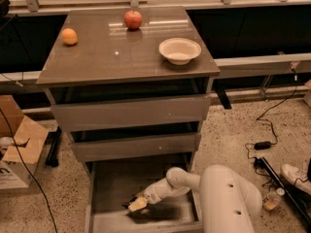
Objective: Place rxbar chocolate into bottom drawer
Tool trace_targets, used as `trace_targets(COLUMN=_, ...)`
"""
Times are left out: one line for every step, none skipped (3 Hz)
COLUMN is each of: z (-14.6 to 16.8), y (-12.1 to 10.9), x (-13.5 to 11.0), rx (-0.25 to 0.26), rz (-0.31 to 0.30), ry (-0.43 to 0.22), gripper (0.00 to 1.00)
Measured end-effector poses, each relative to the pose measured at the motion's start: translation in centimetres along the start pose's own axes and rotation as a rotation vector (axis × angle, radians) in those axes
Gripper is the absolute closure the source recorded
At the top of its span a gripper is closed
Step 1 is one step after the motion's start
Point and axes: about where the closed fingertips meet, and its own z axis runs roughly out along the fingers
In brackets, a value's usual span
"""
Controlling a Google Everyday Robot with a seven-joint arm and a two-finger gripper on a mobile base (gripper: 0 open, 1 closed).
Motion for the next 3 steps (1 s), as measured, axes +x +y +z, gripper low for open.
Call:
trace_targets(z=0.00, y=0.00, x=0.00, rx=0.000, rz=0.000, ry=0.000, gripper=0.29)
trace_targets(z=0.01, y=0.00, x=0.00, rx=0.000, rz=0.000, ry=0.000, gripper=0.01)
trace_targets(z=0.01, y=0.00, x=0.00, rx=0.000, rz=0.000, ry=0.000, gripper=0.00)
